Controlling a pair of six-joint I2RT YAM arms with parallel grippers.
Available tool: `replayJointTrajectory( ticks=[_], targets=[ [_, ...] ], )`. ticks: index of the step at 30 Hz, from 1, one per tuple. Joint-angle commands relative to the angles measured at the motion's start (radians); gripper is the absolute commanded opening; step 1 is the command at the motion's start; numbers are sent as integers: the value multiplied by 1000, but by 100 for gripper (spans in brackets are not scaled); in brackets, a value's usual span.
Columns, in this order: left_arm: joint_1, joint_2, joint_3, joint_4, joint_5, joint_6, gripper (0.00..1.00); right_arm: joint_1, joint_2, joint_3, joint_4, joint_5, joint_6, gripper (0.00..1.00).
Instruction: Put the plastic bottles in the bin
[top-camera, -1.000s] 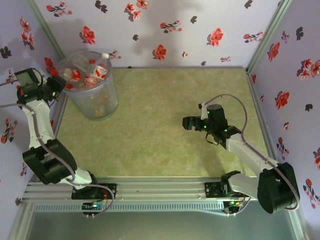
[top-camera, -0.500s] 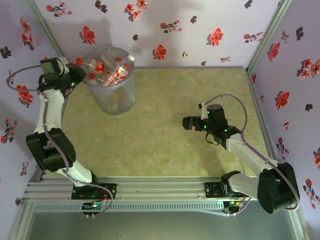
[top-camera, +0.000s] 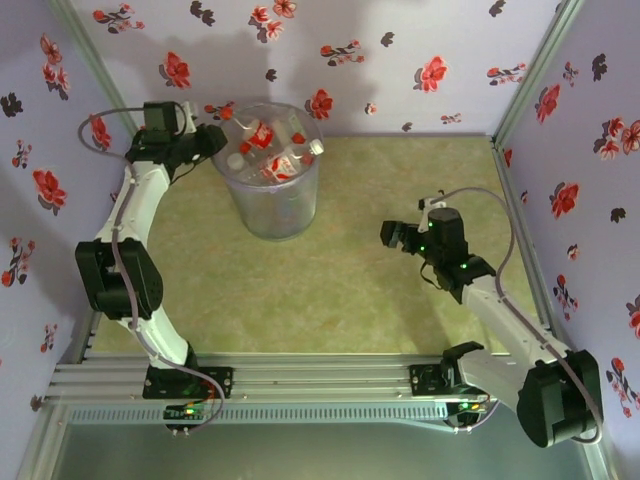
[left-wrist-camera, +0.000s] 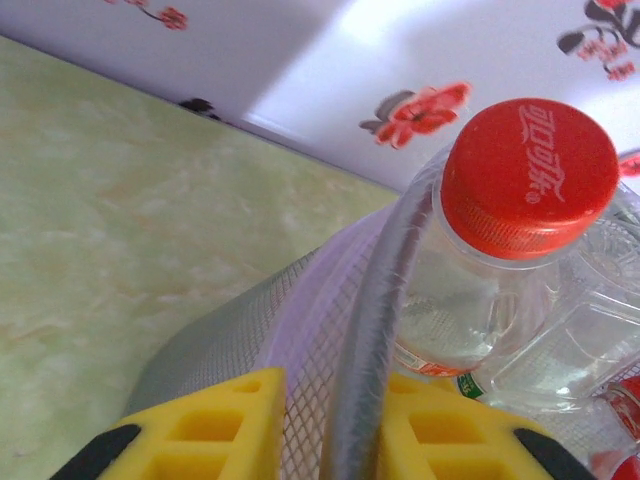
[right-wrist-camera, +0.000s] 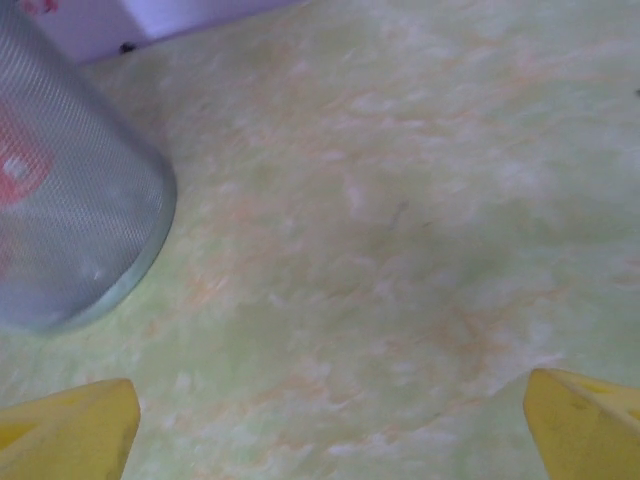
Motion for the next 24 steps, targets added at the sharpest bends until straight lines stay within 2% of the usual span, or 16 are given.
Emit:
replayJointTrajectory(
  ticks=[1, 9, 15, 17, 20, 24],
  targets=[
    [-82, 53, -14, -84, 52, -16, 26, -52, -2, -25, -22, 43, 72, 99],
    [-179, 35, -58, -35, 7, -48, 28, -123, -30, -54, -17, -7, 99, 99],
    [-192, 9, -59, -51, -9, -31, 28, -141, -29, -48, -16, -40, 95, 99],
    [-191, 9, -43, -72, -18, -13, 31, -141, -27, -43, -16, -49, 101, 99],
    [-190, 5, -6, -103, -24, 16, 49, -141, -30, -33, -30, -57, 102, 99],
    [-179, -2, 75, -167, -34, 62, 84, -142, -35, -11, -62, -55, 91, 99]
  ],
)
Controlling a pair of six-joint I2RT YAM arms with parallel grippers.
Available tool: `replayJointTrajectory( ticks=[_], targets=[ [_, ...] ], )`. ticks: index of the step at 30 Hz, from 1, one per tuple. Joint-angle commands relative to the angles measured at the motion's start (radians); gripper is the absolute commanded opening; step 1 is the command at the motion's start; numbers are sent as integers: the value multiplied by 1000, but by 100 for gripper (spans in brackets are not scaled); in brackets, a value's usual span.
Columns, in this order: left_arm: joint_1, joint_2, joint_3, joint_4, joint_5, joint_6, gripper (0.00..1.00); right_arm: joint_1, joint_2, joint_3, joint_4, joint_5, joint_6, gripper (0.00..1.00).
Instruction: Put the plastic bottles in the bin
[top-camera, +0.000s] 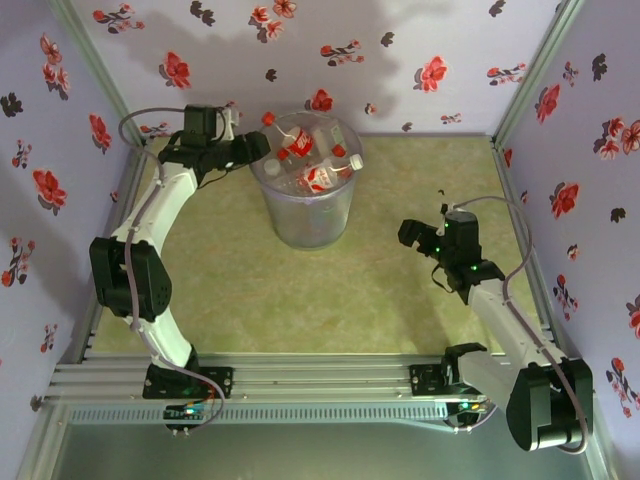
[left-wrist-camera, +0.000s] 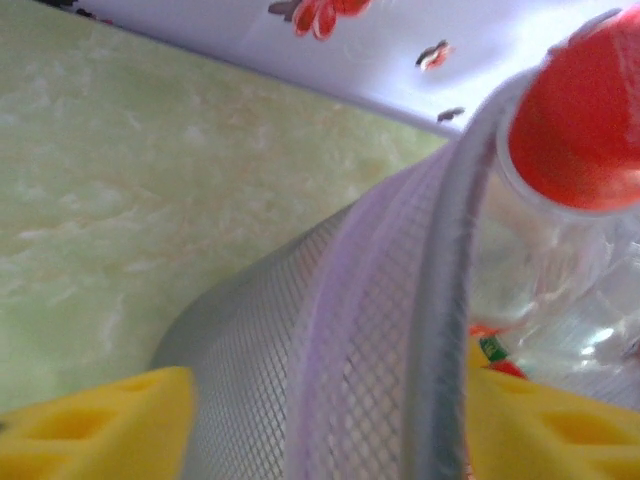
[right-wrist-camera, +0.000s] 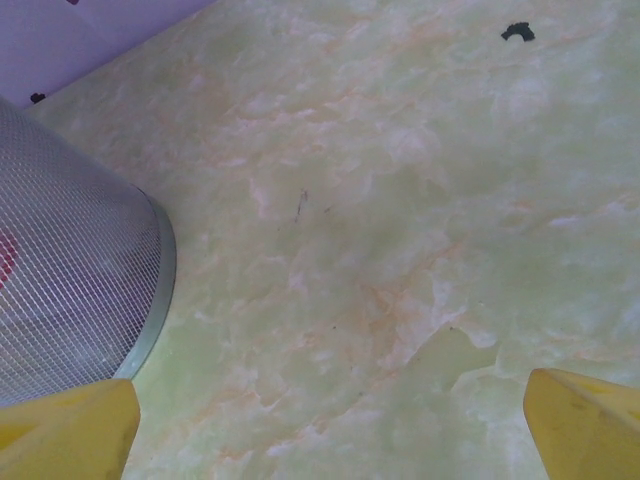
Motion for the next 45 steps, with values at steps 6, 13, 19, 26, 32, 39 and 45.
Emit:
replayJointTrajectory(
  ticks=[6, 13, 19, 26, 32, 39, 45],
  targets=[
    [12, -55, 190, -170, -10, 149, 100, -17, -13, 75, -58, 12, -13, 99],
    [76, -293, 125, -197, -179, 274, 100, -42, -13, 116, -95, 56, -55, 99],
    [101, -616, -368, 23, -637, 347, 100, -58, -1, 106, -67, 138, -113, 99],
    [124, -731, -952, 399, -922, 354, 100, -69, 93, 3, 109, 318, -203, 99],
    [182, -622, -1151, 716, -861, 381, 100, -79, 222, -81, 308, 401, -272, 99],
    [196, -366, -1167, 1026, -777, 456, 100, -86, 365, -92, 519, 446, -315, 99],
    [213, -251, -1174, 1203, -681, 451, 100, -90, 427, -79, 635, 461, -364, 99]
  ],
)
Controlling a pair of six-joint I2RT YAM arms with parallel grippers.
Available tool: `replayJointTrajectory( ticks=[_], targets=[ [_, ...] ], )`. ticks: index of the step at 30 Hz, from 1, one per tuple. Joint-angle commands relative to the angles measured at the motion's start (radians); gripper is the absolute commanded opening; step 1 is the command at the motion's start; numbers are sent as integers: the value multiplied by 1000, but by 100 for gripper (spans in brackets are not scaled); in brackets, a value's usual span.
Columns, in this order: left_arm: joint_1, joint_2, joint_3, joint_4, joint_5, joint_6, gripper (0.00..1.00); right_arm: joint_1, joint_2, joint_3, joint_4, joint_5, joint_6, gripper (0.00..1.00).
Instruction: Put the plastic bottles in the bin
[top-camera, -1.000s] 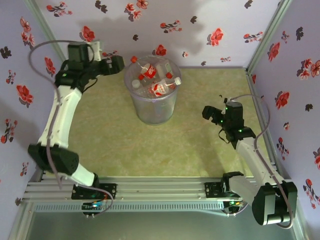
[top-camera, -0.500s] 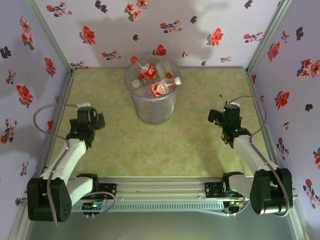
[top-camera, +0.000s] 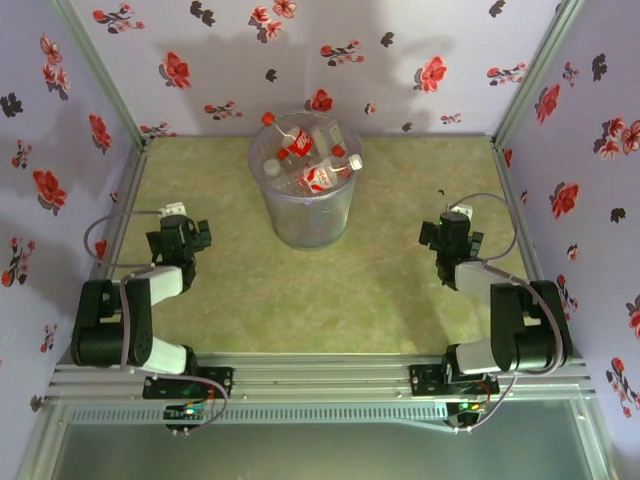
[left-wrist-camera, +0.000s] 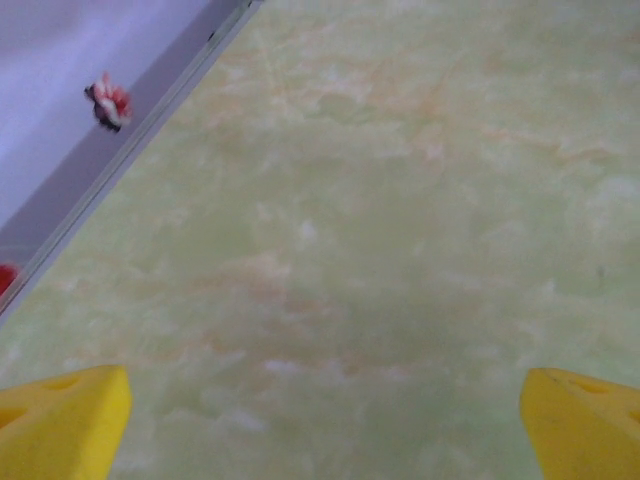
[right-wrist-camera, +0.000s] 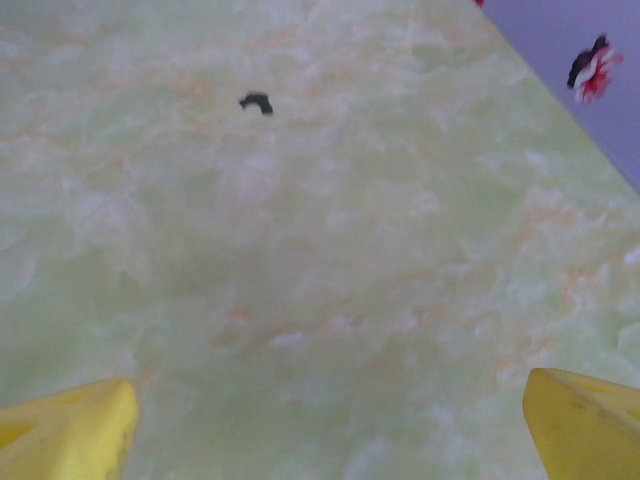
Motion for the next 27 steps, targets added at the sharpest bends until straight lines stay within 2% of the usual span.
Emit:
replayJointTrajectory(
  ticks=[1, 6, 8, 9, 10, 11, 12, 14, 16, 18, 27],
  targets=[
    [5, 37, -1, 142, 60, 21, 100, -9, 34, 0, 174, 38, -58, 99],
    [8, 45, -50, 238, 90, 27, 100, -17, 127, -46, 394, -4, -60, 99],
    [9, 78, -87, 341, 120, 44, 100, -25, 102, -62, 374, -60, -52, 99],
    [4, 98, -99, 387, 116, 55, 100, -26, 113, -83, 434, -67, -57, 99],
    [3, 77, -88, 325, 119, 46, 100, -33, 134, -109, 483, -78, -48, 99],
    [3, 88, -92, 360, 120, 51, 100, -38, 173, -136, 593, -86, -57, 99],
    [4, 91, -94, 363, 117, 53, 100, -38, 175, -138, 608, -89, -62, 99],
    [3, 91, -93, 364, 116, 52, 100, -41, 143, -112, 494, -100, -46, 99],
    [4, 90, -94, 362, 116, 51, 100, -47, 165, -124, 559, -100, -45, 99],
    [3, 89, -92, 359, 117, 52, 100, -49, 145, -116, 510, -102, -44, 99],
    [3, 89, -92, 358, 117, 52, 100, -49, 155, -119, 531, -104, -45, 99]
  ],
)
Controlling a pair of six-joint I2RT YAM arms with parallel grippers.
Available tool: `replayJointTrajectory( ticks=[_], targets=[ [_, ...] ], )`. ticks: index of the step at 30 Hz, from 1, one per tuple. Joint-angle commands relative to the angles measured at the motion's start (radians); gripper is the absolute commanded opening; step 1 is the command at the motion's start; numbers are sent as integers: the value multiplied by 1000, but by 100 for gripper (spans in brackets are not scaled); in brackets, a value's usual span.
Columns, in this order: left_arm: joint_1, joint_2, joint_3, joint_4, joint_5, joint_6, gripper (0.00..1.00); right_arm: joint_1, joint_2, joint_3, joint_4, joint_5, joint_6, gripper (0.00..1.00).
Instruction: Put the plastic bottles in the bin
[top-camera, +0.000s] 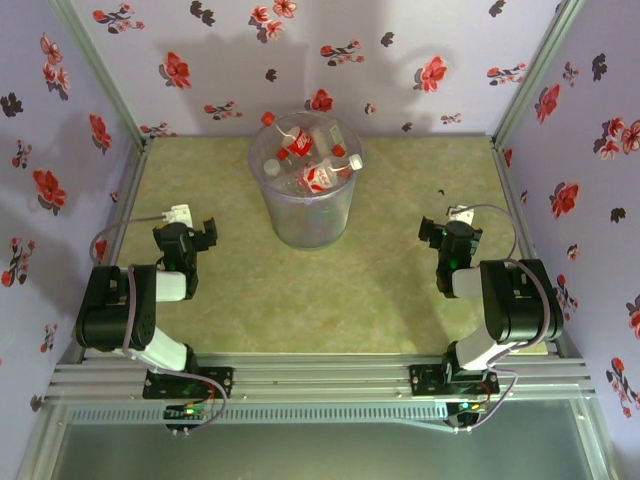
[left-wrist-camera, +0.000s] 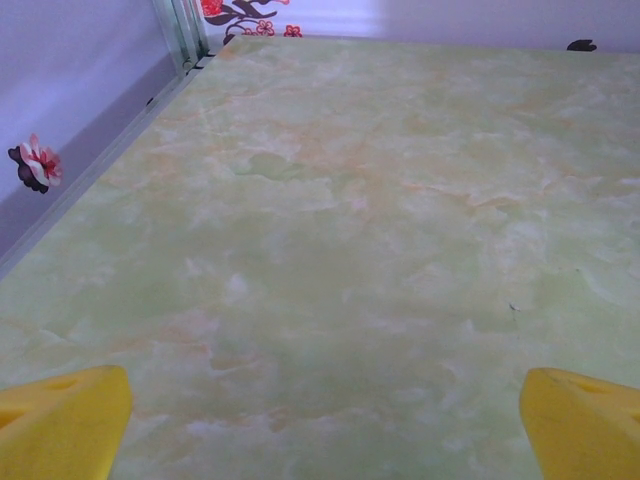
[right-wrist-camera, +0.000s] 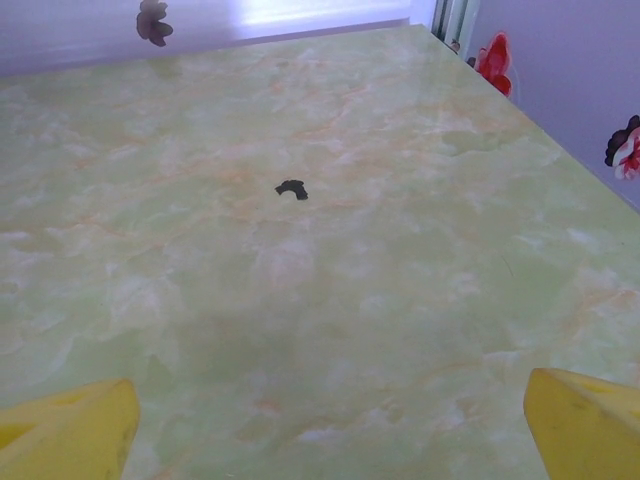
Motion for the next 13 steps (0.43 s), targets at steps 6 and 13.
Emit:
replayJointTrajectory(
  ticks=[6, 13],
  targets=[
    [4, 7, -4, 45, 3, 24, 100, -8, 5, 10, 20, -14, 0, 99],
    [1, 6, -5, 45, 2, 25, 100, -8, 0, 1, 32, -13, -1, 99]
  ],
)
